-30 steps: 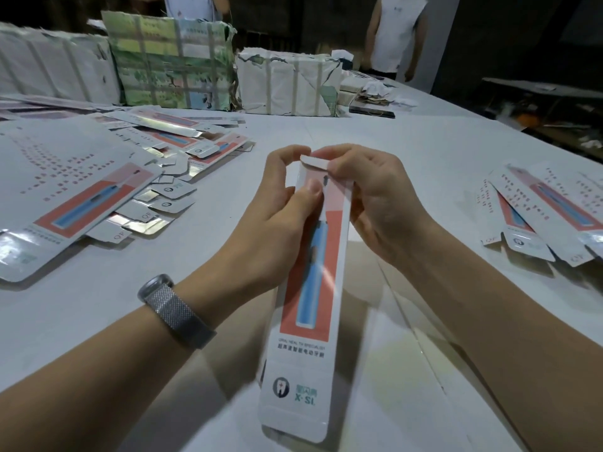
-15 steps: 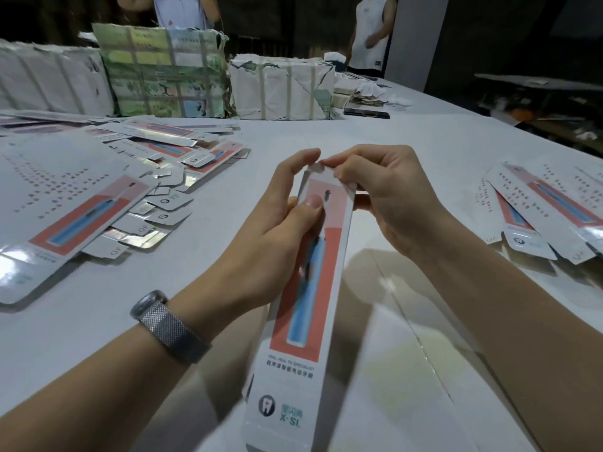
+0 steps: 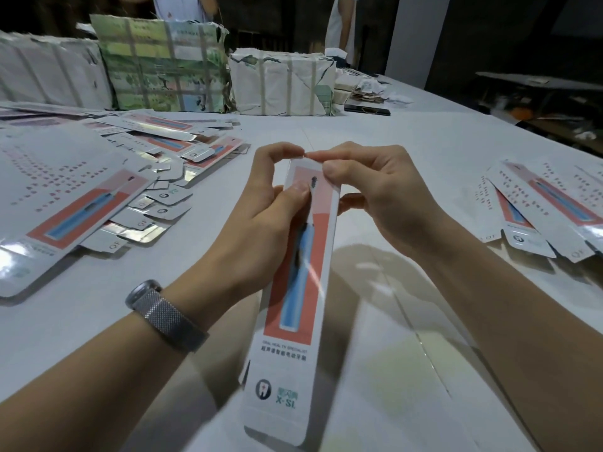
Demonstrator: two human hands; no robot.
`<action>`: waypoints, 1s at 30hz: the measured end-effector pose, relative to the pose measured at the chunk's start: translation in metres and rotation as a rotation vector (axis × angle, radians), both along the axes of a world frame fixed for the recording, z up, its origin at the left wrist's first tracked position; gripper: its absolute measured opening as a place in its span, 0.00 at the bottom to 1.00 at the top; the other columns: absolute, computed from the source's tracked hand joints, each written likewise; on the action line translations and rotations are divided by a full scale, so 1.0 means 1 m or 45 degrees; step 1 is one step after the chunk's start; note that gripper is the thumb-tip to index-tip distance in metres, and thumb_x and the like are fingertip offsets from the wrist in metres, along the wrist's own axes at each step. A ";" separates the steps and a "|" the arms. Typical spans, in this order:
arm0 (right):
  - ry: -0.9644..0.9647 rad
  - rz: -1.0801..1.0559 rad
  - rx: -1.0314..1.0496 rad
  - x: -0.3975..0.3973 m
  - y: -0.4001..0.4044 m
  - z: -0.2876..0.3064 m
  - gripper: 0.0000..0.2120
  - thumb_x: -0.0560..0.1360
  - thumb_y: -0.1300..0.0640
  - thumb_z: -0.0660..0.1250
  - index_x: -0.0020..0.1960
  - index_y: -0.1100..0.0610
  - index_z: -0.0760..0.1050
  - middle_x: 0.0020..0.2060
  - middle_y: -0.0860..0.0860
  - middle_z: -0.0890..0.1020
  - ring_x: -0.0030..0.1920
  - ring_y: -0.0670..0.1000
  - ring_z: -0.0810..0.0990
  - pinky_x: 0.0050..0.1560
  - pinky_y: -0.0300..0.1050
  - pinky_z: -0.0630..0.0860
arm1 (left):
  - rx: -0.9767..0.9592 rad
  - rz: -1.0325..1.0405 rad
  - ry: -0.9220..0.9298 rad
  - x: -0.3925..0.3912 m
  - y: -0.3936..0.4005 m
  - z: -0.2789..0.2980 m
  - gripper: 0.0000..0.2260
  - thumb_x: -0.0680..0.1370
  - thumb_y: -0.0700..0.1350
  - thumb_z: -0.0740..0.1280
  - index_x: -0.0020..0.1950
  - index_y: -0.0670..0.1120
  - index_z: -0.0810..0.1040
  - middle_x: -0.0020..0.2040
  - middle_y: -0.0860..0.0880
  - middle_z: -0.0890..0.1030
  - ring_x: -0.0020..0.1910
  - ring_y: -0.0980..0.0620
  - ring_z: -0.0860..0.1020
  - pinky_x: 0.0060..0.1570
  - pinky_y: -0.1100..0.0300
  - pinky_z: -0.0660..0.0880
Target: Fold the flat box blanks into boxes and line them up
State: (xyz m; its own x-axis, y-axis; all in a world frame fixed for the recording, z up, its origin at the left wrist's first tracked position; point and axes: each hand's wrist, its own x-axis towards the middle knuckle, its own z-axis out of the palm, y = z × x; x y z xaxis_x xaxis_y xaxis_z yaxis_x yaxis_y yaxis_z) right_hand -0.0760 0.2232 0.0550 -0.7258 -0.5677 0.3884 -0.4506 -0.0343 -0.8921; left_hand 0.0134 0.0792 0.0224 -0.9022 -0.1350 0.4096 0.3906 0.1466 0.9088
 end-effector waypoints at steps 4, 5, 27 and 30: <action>-0.005 0.012 0.012 0.001 0.002 0.003 0.11 0.80 0.64 0.63 0.47 0.56 0.84 0.44 0.52 0.81 0.47 0.55 0.82 0.43 0.57 0.81 | -0.001 0.019 0.032 -0.001 0.001 0.000 0.07 0.80 0.50 0.58 0.57 0.58 0.67 0.35 0.50 0.79 0.32 0.56 0.77 0.34 0.65 0.74; 0.012 0.005 0.026 0.002 0.001 0.003 0.10 0.79 0.63 0.63 0.48 0.56 0.83 0.44 0.52 0.81 0.47 0.55 0.82 0.44 0.56 0.81 | -0.008 0.023 0.032 -0.001 0.002 0.001 0.06 0.80 0.50 0.58 0.57 0.58 0.67 0.35 0.51 0.79 0.32 0.56 0.77 0.34 0.65 0.74; 0.460 -0.755 1.445 -0.049 0.031 -0.011 0.17 0.72 0.56 0.66 0.61 0.51 0.75 0.51 0.50 0.70 0.59 0.58 0.69 0.51 0.51 0.65 | 0.007 0.311 -0.135 -0.013 -0.027 -0.007 0.14 0.69 0.62 0.64 0.54 0.71 0.77 0.60 0.54 0.80 0.60 0.60 0.77 0.58 0.45 0.76; 0.433 -1.025 1.488 -0.073 0.057 -0.009 0.11 0.74 0.57 0.64 0.56 0.54 0.74 0.53 0.54 0.70 0.61 0.60 0.67 0.52 0.54 0.62 | 0.052 0.329 -0.155 -0.017 -0.031 -0.006 0.07 0.80 0.50 0.63 0.50 0.63 0.78 0.55 0.52 0.81 0.61 0.50 0.77 0.56 0.45 0.76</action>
